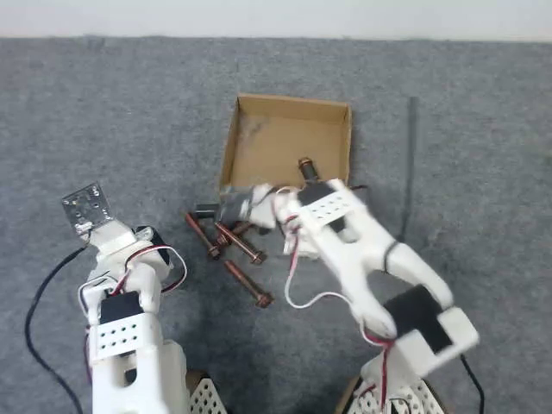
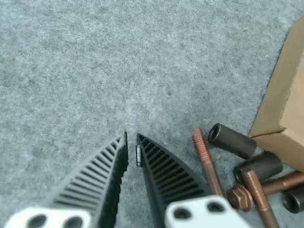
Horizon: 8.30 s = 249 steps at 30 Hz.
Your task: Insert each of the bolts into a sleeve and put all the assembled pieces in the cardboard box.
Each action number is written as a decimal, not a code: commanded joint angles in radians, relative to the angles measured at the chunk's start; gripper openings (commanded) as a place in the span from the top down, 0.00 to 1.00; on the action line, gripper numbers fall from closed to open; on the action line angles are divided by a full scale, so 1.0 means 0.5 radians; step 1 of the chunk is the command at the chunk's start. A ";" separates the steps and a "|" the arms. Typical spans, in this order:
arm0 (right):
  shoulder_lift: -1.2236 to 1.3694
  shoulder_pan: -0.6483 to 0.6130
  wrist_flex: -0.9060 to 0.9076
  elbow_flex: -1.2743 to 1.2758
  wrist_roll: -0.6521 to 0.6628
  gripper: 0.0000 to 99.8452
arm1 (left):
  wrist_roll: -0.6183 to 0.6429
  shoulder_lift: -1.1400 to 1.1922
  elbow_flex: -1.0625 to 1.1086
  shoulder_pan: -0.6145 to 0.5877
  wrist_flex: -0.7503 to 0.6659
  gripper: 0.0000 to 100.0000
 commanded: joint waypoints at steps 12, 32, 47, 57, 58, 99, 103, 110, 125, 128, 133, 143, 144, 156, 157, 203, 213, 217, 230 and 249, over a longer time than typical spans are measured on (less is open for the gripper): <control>-0.615 0.895 0.005 0.433 -1.516 0.99 | 0.006 -0.037 -0.020 0.012 -0.058 0.97; -0.634 1.174 -0.069 0.675 -1.381 0.90 | 0.006 -0.037 -0.017 0.003 -0.052 0.97; -0.931 1.143 -0.097 0.954 -1.341 0.90 | 0.006 -0.037 -0.017 0.003 -0.052 0.97; -0.606 1.057 -0.195 0.859 -1.341 0.90 | 0.006 -0.037 -0.017 0.003 -0.052 0.97; -0.582 1.057 -0.195 0.844 -1.341 0.90 | 0.006 -0.037 -0.017 0.003 -0.052 0.97; -0.462 1.079 -0.201 0.746 -1.344 0.90 | 0.006 -0.037 -0.005 0.003 -0.052 0.97; -0.462 1.079 -0.201 0.746 -1.341 0.96 | 0.006 -0.037 -0.005 0.003 -0.052 0.97; -0.462 1.082 -0.201 0.746 -1.341 0.99 | 0.006 -0.037 -0.005 0.003 -0.052 0.97; -0.480 1.180 -0.226 0.746 -1.356 0.99 | -0.516 -0.021 -0.465 0.187 0.847 0.97; -0.480 1.180 -0.226 0.746 -1.356 0.99 | -0.783 -0.018 -0.775 0.236 1.224 0.97; -0.480 1.180 -0.226 0.746 -1.344 0.99 | -1.185 -0.018 -1.171 0.242 1.525 0.97; -0.480 1.180 -0.226 0.746 -1.344 0.99 | -2.084 -0.028 -1.201 0.328 1.568 0.97; -0.480 1.180 -0.226 0.746 -1.344 0.99 | -2.090 -0.034 -1.171 0.374 1.568 0.97; -0.499 1.481 -0.284 0.746 -1.356 0.99 | -2.142 -0.012 -0.913 1.016 1.501 0.97; -0.499 1.490 -0.293 0.746 -1.356 0.99 | -2.142 -0.012 -0.898 1.034 1.479 0.97; -0.480 1.465 -0.336 0.736 -1.338 0.99 | -2.826 0.988 -0.845 1.452 0.862 0.81; -0.480 1.425 -0.336 0.736 -1.270 0.99 | -2.823 0.991 -0.732 1.507 0.687 0.81; -0.480 1.425 -0.336 0.736 -1.270 0.99 | -2.820 0.991 -0.707 1.580 0.690 0.81; -0.480 1.425 -0.336 0.736 -1.274 0.99 | -2.722 1.258 -0.855 1.626 0.694 0.81; -0.480 1.425 -0.336 0.740 -1.274 0.99 | -2.535 1.602 -1.091 1.740 0.961 0.99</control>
